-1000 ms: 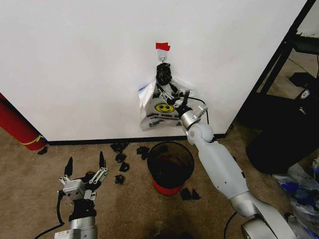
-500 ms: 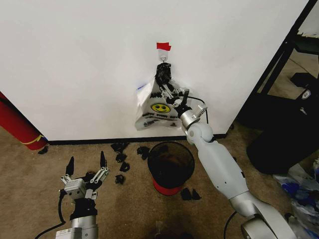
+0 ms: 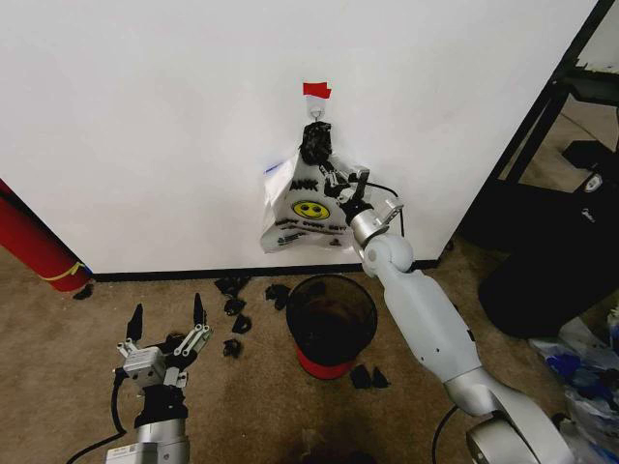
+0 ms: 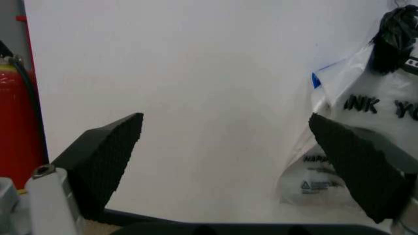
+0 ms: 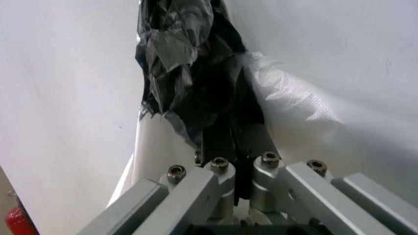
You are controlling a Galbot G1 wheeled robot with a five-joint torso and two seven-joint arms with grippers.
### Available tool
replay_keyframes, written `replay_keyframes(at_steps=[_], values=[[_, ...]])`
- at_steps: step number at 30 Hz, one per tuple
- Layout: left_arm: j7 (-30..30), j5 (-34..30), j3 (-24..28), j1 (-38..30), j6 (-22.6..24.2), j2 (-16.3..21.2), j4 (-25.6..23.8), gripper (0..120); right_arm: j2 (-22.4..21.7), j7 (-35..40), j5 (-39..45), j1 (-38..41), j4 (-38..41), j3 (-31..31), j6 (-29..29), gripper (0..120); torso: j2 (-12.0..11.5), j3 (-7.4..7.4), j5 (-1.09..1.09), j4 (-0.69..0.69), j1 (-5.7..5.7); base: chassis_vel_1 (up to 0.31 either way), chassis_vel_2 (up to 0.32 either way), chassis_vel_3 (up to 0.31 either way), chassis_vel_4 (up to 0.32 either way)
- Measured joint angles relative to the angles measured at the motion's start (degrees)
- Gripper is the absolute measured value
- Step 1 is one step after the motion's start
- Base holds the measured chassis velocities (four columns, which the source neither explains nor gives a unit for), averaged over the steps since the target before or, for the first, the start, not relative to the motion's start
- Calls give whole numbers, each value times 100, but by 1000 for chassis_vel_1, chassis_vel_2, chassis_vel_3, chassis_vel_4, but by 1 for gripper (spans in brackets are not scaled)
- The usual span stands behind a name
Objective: Pick up the garbage bag from the wall and place it over the trash bin.
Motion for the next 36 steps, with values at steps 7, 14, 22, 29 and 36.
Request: replay_keyframes(at_steps=[7,14,22,29,36], values=[[0,-18,-2,-17,0,1,6,100,-42,7,12,-190,165,7,0,0,0,0,0,-1,0,0,0,0,0],[0,-14,36,-33,5,11,28,100,-42,57,248,-305,271,64,-93,0,0,0,0,-1,0,0,0,0,0],[0,-13,22,-17,5,16,32,100,18,99,471,-282,198,76,-217,12,0,0,0,0,0,0,0,0,0],[0,-13,21,-5,1,5,32,100,65,160,526,-228,124,80,-269,36,0,0,0,0,0,0,0,0,0],[-6,-25,-7,-15,-3,19,40,99,143,211,572,-168,124,33,-289,52,1,0,0,-3,0,0,0,0,0]])
